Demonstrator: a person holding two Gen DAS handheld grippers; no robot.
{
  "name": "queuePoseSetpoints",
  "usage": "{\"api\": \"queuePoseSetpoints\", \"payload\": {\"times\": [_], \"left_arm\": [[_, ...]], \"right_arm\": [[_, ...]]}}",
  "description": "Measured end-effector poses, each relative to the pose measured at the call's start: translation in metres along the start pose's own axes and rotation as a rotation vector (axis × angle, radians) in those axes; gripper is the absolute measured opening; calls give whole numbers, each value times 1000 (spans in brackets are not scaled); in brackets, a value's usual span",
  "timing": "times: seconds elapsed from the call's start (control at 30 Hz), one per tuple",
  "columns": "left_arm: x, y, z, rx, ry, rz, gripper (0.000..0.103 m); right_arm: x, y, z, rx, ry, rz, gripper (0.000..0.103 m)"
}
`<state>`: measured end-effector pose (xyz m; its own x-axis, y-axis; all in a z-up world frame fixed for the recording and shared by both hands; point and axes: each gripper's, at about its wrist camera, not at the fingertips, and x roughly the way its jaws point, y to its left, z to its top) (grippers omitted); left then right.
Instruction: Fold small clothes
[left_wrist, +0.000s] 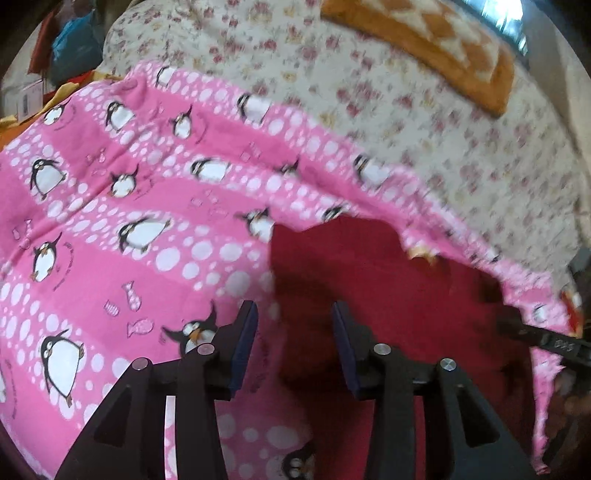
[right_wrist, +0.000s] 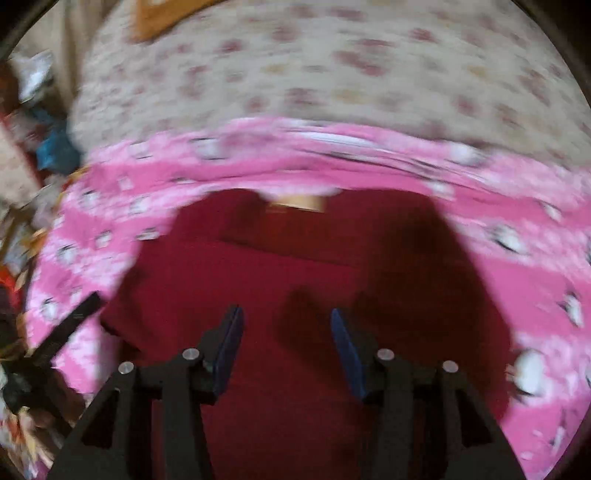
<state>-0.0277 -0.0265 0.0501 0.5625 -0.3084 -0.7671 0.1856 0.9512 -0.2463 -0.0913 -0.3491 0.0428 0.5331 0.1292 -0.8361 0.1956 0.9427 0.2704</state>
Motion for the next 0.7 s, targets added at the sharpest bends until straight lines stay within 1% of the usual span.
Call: {"api": "queuePoseSetpoints", "payload": {"times": [0.07,0.1,0.13,0.2,0.27,0.37,0.43,0.5,0.7], "left_arm": [[13,3,-5,2,54,65,21],[17,6,-7,-5,75,75,22],[19,8,-9,-16,77,65,23],[17,9,-11,-20,62,64,24],[15,7,-13,-3,58,73,24],[12,6,-15,1,53,74,24],[10,8,-13,-11,50,66,24],[4,8,-13,-15,35,51,24],[-19,1,-16,15,-37,31,24]], "right_arm": [[4,-26,-2,47,1,-68,52],[9,-40,-4,75,3,-91,52],[14,-52,-5,95,10,-92,48],[18,-64,-6,110,-5,-74,44],[11,-61,-5,105,-9,-67,44],[-13,-57,-10,100,-37,-60,45],[-32,-60,-19,112,-56,-29,51],[-53,-66,-34,125,-66,-5,54],[-90,-78,-82,144,-73,18,55]]}}
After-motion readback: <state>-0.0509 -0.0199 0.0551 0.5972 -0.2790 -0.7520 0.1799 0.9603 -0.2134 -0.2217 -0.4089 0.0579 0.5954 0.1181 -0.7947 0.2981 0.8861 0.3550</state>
